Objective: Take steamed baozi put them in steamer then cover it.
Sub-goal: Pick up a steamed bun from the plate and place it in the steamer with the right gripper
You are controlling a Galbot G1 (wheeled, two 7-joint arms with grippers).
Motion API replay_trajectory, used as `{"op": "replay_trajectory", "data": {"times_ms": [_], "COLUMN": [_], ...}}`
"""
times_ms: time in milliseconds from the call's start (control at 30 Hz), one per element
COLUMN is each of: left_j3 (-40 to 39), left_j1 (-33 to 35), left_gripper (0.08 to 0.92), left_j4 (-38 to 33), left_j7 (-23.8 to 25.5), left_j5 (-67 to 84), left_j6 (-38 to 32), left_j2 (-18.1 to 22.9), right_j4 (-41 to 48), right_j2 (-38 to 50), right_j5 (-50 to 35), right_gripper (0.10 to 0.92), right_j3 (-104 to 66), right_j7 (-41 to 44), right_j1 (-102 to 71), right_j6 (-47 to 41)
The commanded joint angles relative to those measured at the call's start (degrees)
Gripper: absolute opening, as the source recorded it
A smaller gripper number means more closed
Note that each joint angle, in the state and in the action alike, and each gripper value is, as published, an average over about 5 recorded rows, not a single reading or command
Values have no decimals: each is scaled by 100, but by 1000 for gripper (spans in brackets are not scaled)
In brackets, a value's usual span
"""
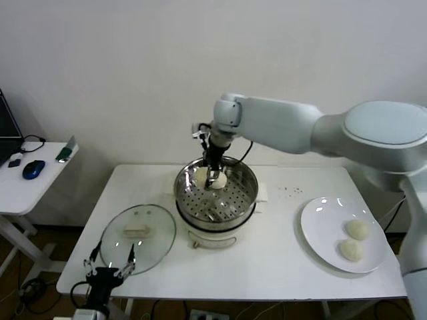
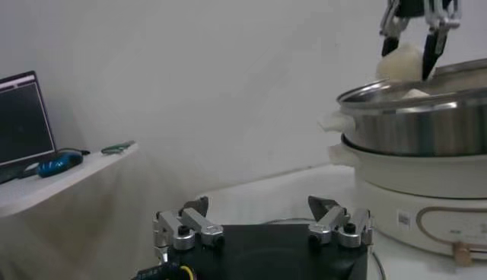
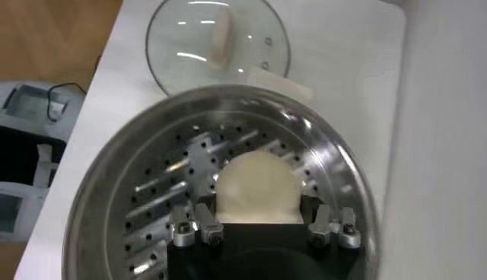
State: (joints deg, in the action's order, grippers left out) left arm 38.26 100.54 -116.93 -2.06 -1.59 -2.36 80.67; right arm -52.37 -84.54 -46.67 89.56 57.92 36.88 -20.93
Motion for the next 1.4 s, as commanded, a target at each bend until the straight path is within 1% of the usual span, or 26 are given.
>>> {"op": "replay_trajectory", "data": {"times_ms": [33,567,833,900,1033,1233,1400], "left_j3": [6,0,-7,-5,0,16,30], "left_j1": [8,23,33,41,58,105,151], "left_gripper": [823,823,823,823,823,823,823], "left_j4": [16,77,95,93,82,69,111], "left_j7": [2,3,1,0,-1,-1,-12], "left_j5": [-3,-38,-65,-67,-69,-65,-38], "left_j6": [3,-3,-11,-13,-16,-34,-70], "left_j2": [-18,4,12,12,10,-14,-52], "right_j4": [54,399,382,365,251,-13,-579], "right_j2": [-331,-319,-248,-238,-176,123,728], "right_j5": [10,377,405,393,351,381,403], "right_gripper": [696,697,715,741,809,822,823], "right_j3": [55,-100,-199,-226,-273,-262,-311], "right_j7": [-92,-164,-238,-256,-226,-44,97], "right_j1": [-437,-768,-754,-753,-680,-315,203], "right_j6": [-57,-27,-46,-61,-89,-37,60]}}
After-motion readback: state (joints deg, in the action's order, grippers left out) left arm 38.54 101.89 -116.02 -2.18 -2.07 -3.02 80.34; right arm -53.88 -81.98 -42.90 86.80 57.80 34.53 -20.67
